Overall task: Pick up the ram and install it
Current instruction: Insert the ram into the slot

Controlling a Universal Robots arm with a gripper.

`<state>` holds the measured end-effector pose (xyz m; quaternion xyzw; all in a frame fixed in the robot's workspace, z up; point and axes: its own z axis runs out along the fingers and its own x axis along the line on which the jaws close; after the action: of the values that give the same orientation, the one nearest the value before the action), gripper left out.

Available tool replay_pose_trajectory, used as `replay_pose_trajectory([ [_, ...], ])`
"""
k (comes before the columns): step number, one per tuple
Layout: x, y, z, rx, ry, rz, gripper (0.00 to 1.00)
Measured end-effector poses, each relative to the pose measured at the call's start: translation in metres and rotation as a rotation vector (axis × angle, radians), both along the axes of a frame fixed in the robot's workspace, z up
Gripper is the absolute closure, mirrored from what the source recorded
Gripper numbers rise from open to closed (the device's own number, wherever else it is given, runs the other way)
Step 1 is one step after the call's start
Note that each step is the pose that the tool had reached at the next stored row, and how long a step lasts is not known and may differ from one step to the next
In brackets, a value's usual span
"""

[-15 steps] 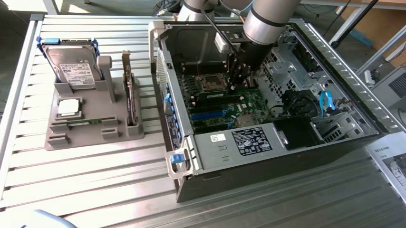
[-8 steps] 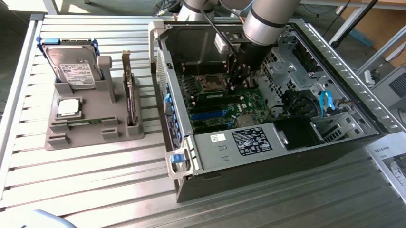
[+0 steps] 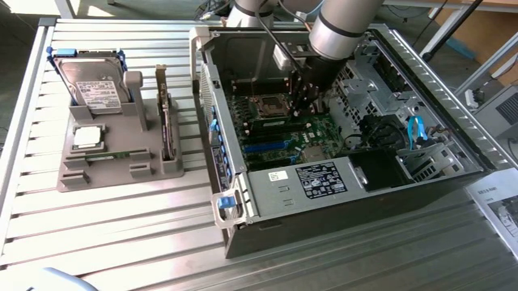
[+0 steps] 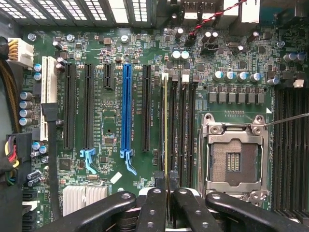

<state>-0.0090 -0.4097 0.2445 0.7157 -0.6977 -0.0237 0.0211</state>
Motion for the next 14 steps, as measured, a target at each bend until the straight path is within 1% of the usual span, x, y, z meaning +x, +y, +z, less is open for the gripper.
replay_pose_trajectory([
  [14, 0.0000, 0.0000, -0.0003, 0.0000, 0.0000, -0.006, 0.87],
])
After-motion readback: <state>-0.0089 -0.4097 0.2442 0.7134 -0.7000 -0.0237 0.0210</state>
